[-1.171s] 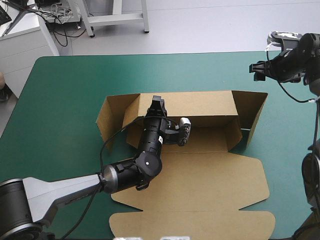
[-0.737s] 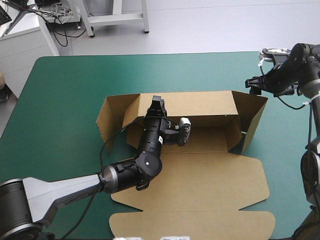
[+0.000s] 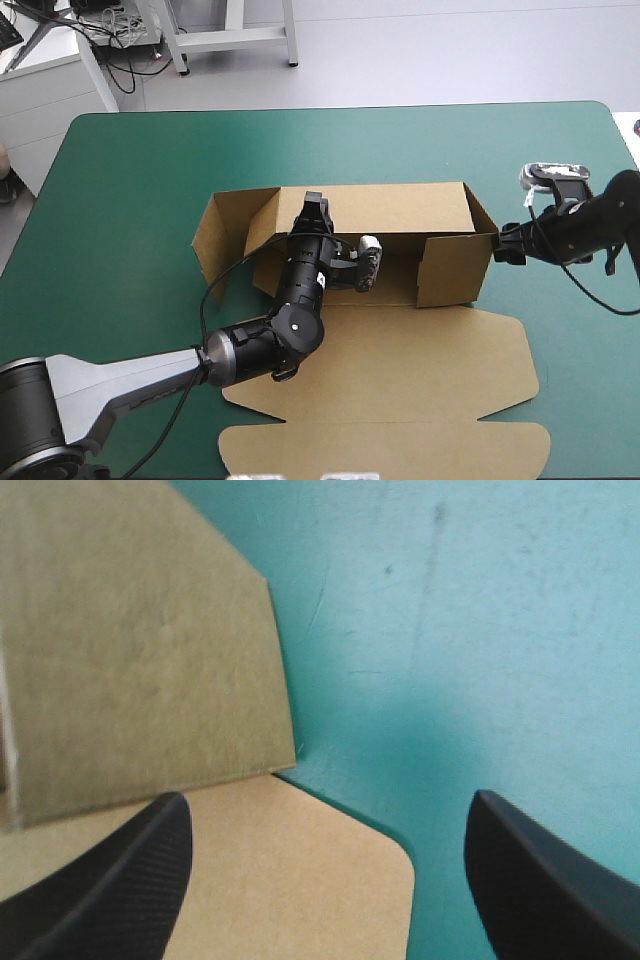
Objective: Fold the box
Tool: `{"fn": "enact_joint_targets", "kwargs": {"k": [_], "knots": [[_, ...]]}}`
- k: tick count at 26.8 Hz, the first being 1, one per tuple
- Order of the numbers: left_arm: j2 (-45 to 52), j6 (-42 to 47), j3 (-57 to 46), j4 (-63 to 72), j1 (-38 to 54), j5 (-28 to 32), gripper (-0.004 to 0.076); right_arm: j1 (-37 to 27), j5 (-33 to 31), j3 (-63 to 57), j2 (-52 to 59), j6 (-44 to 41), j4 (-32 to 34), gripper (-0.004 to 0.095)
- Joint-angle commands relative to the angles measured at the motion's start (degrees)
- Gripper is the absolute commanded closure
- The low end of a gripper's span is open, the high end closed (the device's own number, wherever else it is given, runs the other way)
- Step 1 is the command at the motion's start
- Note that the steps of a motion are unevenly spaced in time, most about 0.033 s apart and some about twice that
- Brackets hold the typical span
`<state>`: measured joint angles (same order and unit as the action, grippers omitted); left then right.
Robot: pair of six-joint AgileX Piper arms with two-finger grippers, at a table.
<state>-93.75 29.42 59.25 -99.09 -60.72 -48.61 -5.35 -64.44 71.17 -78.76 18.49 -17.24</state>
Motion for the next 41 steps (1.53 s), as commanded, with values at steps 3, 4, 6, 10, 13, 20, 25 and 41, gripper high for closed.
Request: {"fn": "enact_joint_targets", "kwargs": {"k": [3,4,6,10,13,20,25,41], "knots": [[1.96,-0.11,0.91,-4.11,-0.36,-1.29,0.0734,-0.47,5.14,-7.14,6.56,23.63,-13.46,0.0207],[1.96,-0.11,0.91,-4.11,-0.36,-1.29,0.0734,-0.47,6.2,-7.51,6.3,24.94,-13.89,0.0207],[1.96,-0.11,0.91,-4.11,-0.36,-1.4,0.0734,-0.47,8.22,-7.87,5.3,25.32,-13.7,0.0207],[1.96,-0.11,0.91,-4.11,-0.36,-1.4,0.0734,-0.47,5.33,-8.0,3.71,24.53,-15.8,0.0207],[1.96,-0.11,0.91,-4.11,-0.36,-1.28,0.0734,-0.47,-0.74,-8.0,3.8,24.37,-19.89,0.0208],[1.96,-0.29,0.91,-4.11,-0.36,-1.28,0.0734,-0.47,-7.36,-8.13,4.78,23.52,-25.88,0.0207],[1.96,-0.29,0.91,-4.11,-0.36,-1.28,0.0734,-0.47,-7.36,-7.74,8.81,23.09,-29.6,0.0207],[1.96,-0.29,0.91,-4.11,-0.36,-1.19,0.0734,-0.47,15.23,6.21,10.41,3.97,-16.14,0.0207]]}}
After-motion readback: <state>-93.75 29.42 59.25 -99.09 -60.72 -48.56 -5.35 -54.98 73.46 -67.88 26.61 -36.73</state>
